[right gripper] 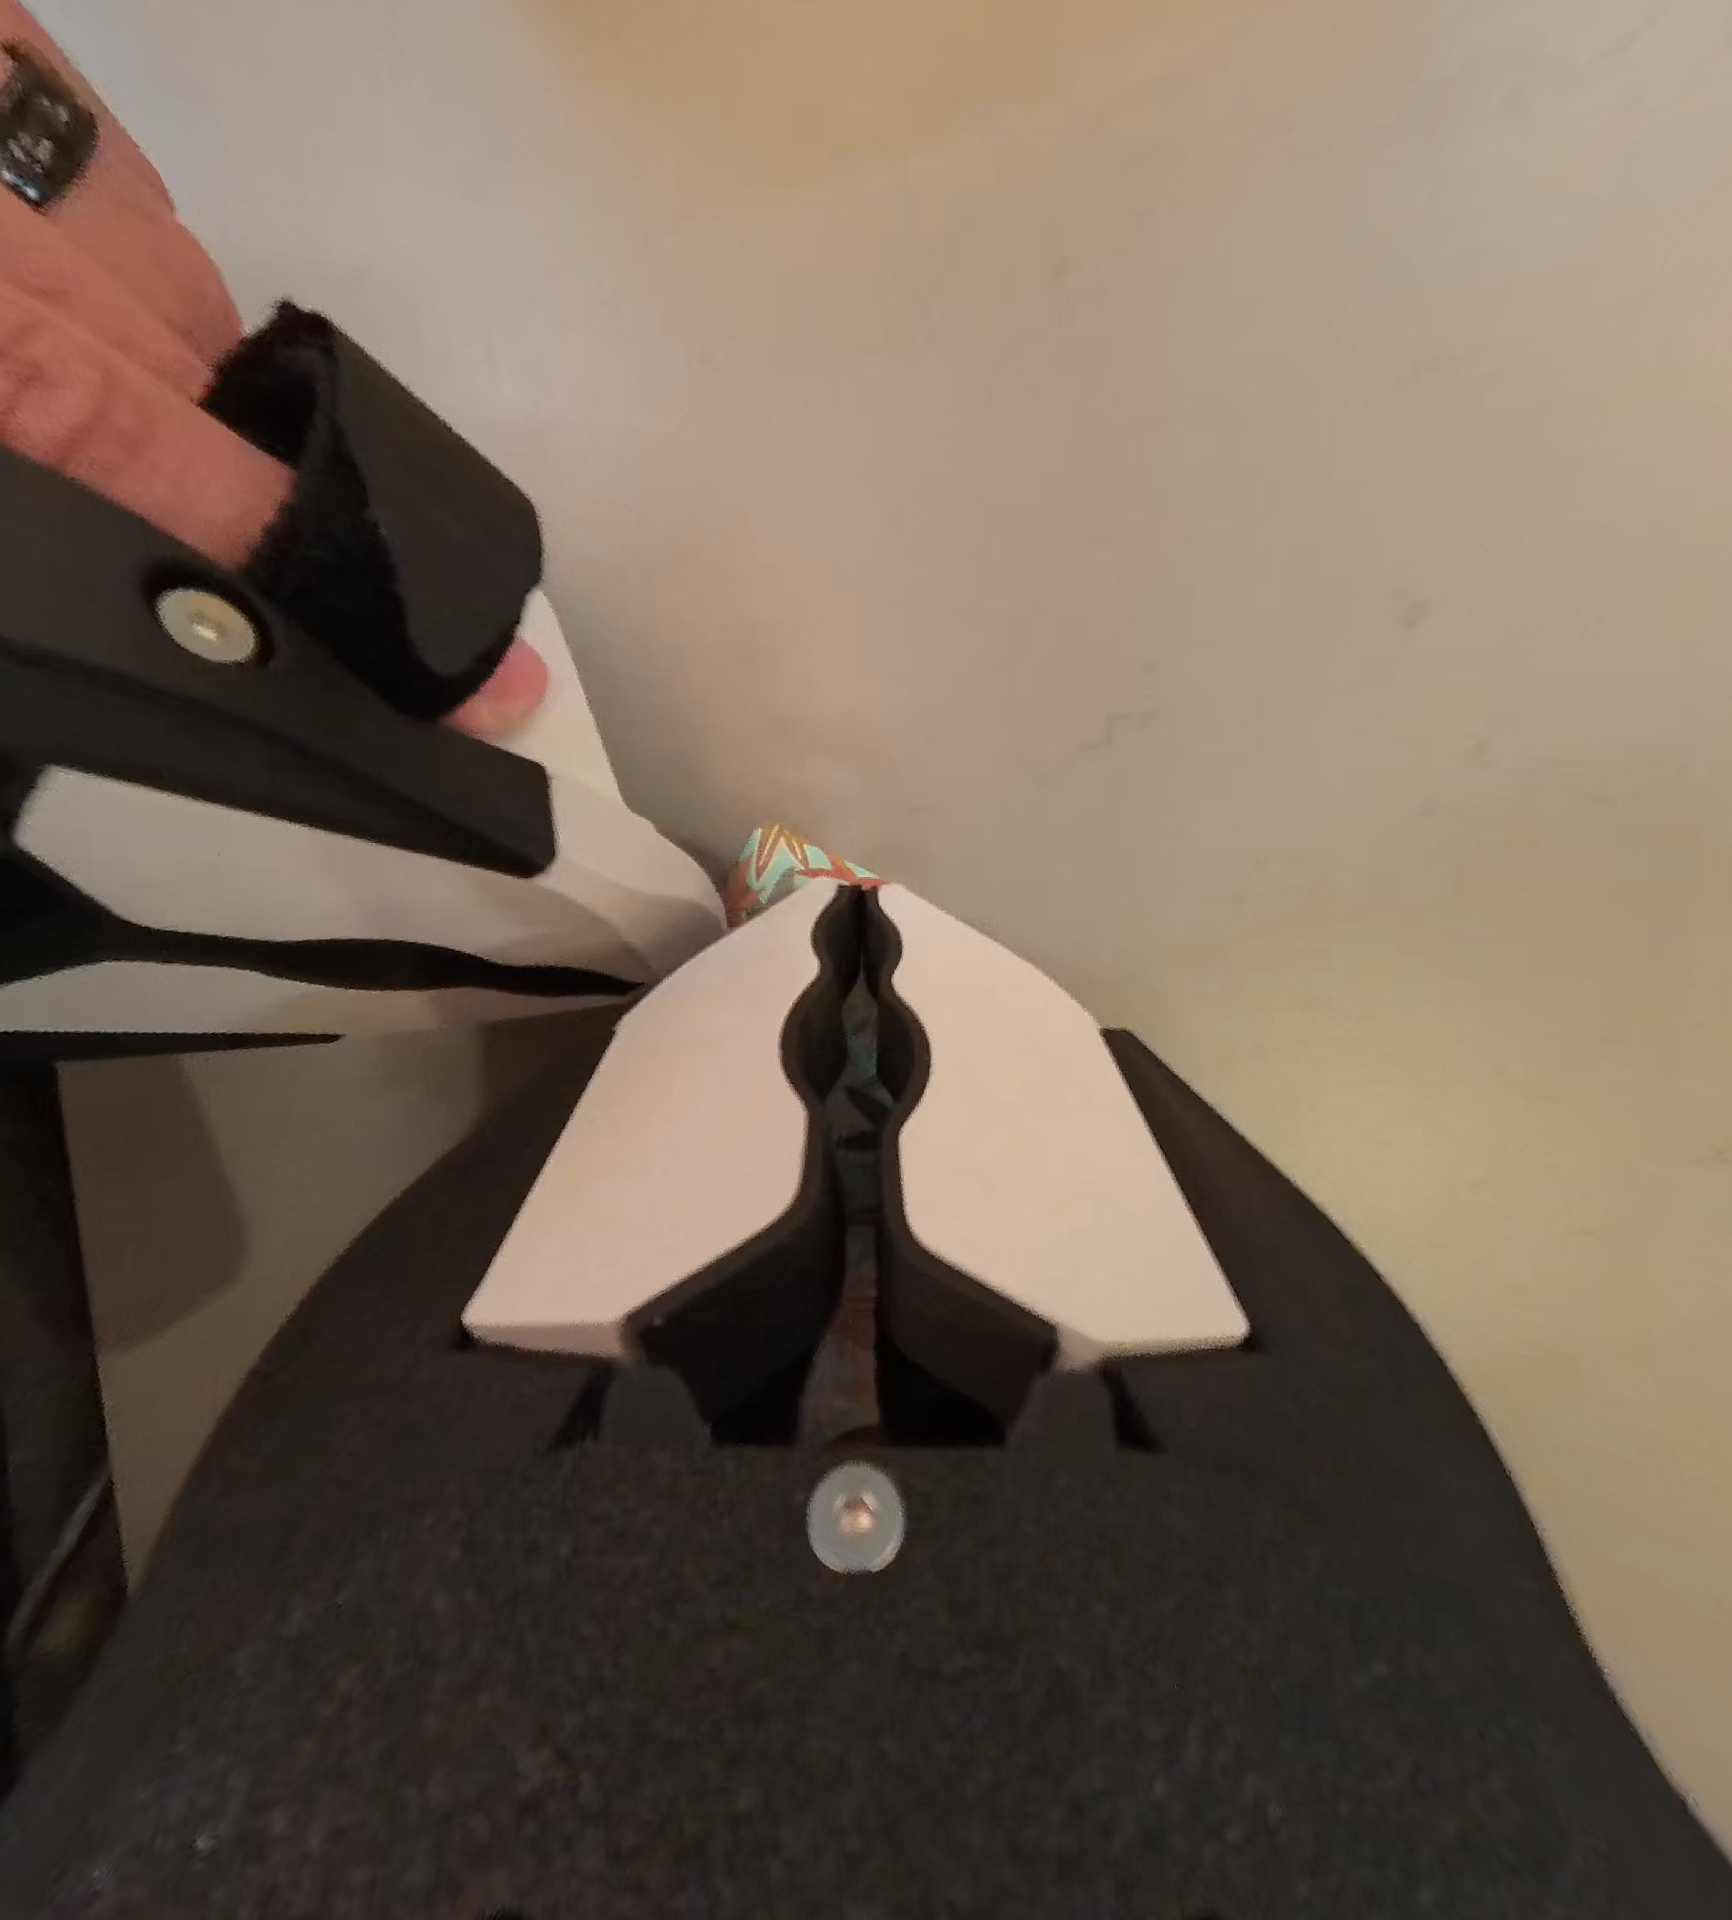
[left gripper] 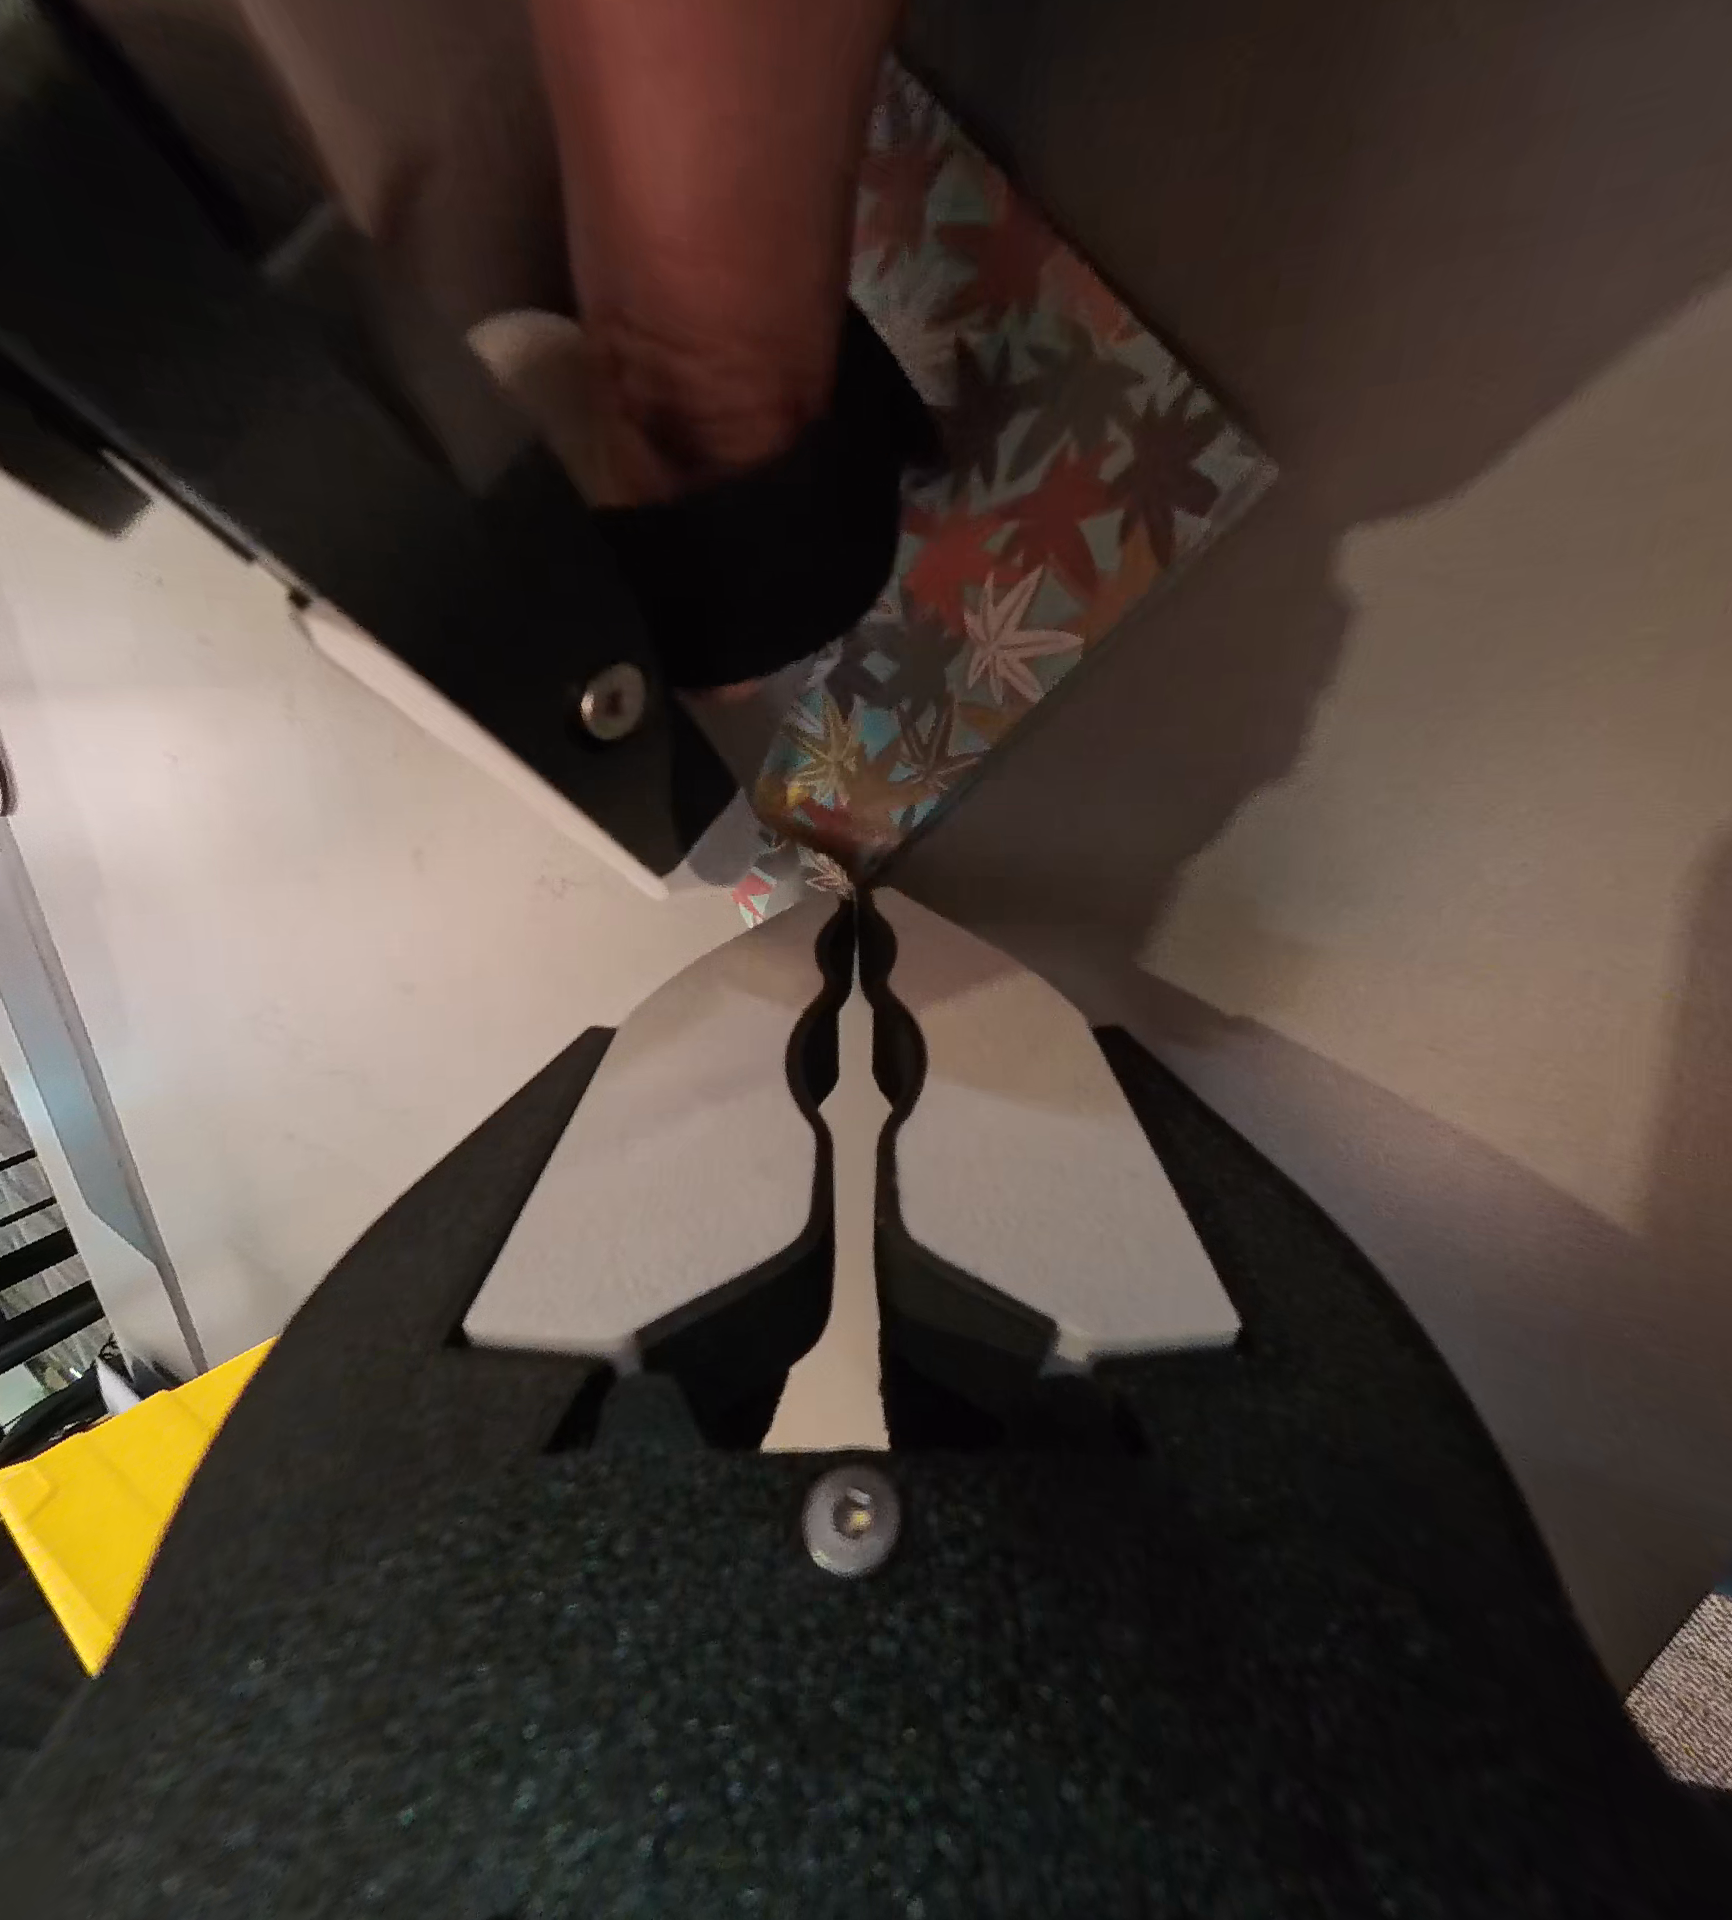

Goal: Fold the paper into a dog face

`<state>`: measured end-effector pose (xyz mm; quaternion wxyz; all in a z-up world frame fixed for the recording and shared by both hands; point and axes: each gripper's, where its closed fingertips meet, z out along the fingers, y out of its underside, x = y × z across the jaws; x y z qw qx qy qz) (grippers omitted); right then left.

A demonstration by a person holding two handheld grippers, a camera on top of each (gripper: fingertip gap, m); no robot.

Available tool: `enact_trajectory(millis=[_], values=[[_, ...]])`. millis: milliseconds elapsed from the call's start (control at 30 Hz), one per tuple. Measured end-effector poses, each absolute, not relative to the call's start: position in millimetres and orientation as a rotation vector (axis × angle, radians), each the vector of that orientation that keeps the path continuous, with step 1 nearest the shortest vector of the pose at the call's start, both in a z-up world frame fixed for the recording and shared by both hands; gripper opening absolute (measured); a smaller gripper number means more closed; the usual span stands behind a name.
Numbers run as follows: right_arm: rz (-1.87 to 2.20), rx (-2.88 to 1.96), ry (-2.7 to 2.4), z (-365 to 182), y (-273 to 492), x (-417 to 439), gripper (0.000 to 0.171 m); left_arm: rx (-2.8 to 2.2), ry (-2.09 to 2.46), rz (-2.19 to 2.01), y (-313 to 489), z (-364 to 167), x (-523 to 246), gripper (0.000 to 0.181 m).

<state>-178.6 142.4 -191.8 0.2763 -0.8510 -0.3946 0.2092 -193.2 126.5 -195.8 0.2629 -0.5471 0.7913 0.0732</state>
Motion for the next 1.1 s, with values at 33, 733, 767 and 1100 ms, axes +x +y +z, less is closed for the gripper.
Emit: enact_trajectory(millis=[33, 733, 767, 1100], values=[[0.563, -2.293, -1.062, -193, 142, -178, 0.000, -1.480, 2.140, 0.198, 127, -196, -193, 0.000], [0.514, -2.306, -1.005, -194, 151, -154, 0.000, -1.474, 2.137, 0.219, 128, -195, -192, 0.000], [0.521, -2.315, -1.002, -194, 150, -154, 0.000, -1.475, 2.137, 0.220, 127, -195, -192, 0.000], [0.624, -2.256, -1.002, -180, 148, -168, 0.000, -1.473, 2.141, 0.214, 126, -195, -191, 0.000]])
